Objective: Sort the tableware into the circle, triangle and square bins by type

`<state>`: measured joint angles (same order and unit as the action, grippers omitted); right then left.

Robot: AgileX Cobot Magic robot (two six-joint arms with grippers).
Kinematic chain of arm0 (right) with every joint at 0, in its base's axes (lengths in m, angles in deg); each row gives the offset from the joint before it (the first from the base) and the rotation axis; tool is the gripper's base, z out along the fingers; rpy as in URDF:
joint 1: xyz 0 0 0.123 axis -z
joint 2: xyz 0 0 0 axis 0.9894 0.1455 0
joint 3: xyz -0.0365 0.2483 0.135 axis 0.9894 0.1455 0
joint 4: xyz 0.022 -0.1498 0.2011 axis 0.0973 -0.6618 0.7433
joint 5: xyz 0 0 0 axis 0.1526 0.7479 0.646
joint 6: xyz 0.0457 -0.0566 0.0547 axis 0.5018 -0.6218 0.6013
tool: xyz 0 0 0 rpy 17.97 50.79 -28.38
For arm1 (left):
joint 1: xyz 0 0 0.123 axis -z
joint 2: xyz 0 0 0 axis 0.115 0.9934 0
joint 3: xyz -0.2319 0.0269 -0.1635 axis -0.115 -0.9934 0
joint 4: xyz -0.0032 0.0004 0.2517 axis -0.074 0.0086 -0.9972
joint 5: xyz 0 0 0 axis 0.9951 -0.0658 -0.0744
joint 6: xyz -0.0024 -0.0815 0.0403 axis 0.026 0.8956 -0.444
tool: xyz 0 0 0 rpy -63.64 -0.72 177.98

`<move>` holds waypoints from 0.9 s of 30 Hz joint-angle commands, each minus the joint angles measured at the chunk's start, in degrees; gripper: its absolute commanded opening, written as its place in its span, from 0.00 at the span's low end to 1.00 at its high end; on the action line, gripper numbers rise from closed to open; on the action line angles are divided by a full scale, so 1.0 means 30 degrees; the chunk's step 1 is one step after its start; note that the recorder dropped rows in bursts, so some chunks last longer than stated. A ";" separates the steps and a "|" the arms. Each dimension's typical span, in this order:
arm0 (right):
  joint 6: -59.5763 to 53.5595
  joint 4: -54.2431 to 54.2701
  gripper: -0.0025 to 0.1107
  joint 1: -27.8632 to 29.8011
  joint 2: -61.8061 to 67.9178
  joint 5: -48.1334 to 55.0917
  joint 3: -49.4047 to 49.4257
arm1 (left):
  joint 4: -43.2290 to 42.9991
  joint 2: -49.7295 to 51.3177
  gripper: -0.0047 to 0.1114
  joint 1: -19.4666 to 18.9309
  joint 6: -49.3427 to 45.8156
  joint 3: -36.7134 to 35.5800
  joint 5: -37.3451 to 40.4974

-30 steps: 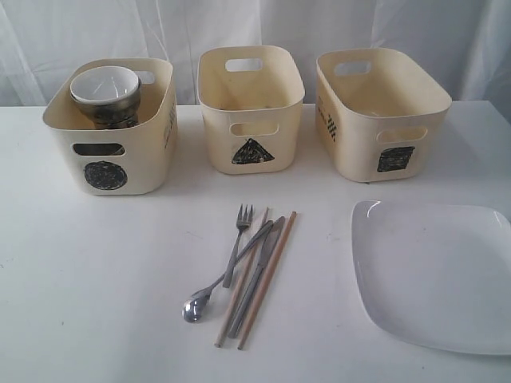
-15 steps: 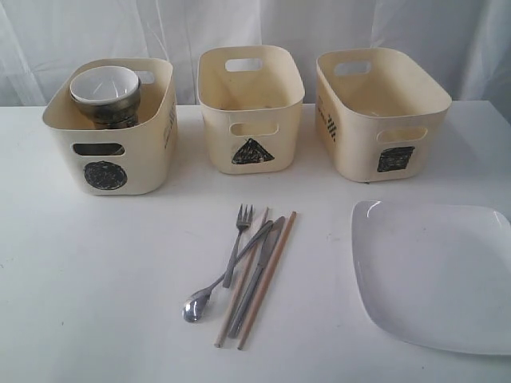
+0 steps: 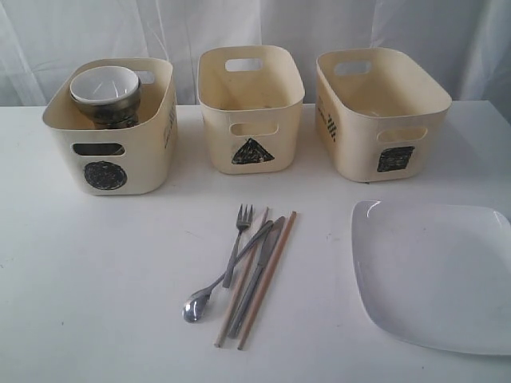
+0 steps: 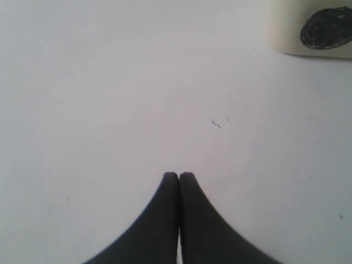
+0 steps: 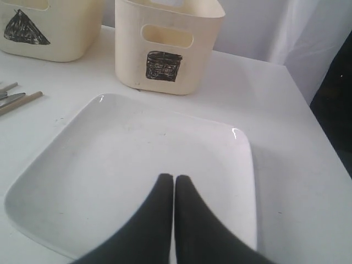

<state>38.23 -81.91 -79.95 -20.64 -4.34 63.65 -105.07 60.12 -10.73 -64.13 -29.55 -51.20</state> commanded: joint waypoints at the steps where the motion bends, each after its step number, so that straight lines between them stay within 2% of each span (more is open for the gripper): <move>1: 0.0086 -0.0141 0.03 0.0013 0.0049 -0.0151 -0.0049 | -0.0282 -0.2319 0.04 -0.0129 0.0109 -0.1795 0.0826; 5: 0.0086 -0.0141 0.03 0.0013 0.0049 -0.0151 -0.0049 | -0.0343 -0.4838 0.04 -0.0170 -0.0055 -0.2796 0.0969; 7: 0.0086 -0.0141 0.03 0.0013 0.0049 -0.0151 -0.0049 | -0.0695 -0.5775 0.04 -0.0170 -0.1248 -0.2796 0.0969; 11: 0.0086 -0.0141 0.03 0.0013 0.0049 -0.0151 -0.0049 | -0.0215 -0.5775 0.04 -0.0170 -0.1566 -0.2796 0.1689; 14: 0.0086 -0.0141 0.03 0.0013 0.0049 -0.0151 -0.0049 | 0.1061 -0.5775 0.04 -0.0170 0.0599 -0.2796 0.3213; 20: 0.0086 -0.0141 0.03 0.0013 0.0049 -0.0151 -0.0049 | 0.1255 -0.5775 0.04 -0.0170 0.0926 -0.2796 0.3323; 27: 0.0086 -0.0141 0.03 0.0013 0.0049 -0.0151 -0.0049 | 0.1099 -0.5775 0.04 -0.0136 -0.0445 -0.2796 0.2989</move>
<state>38.23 -81.91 -79.95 -20.64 -4.34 63.65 -102.26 43.08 -11.19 -64.71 -37.58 -43.88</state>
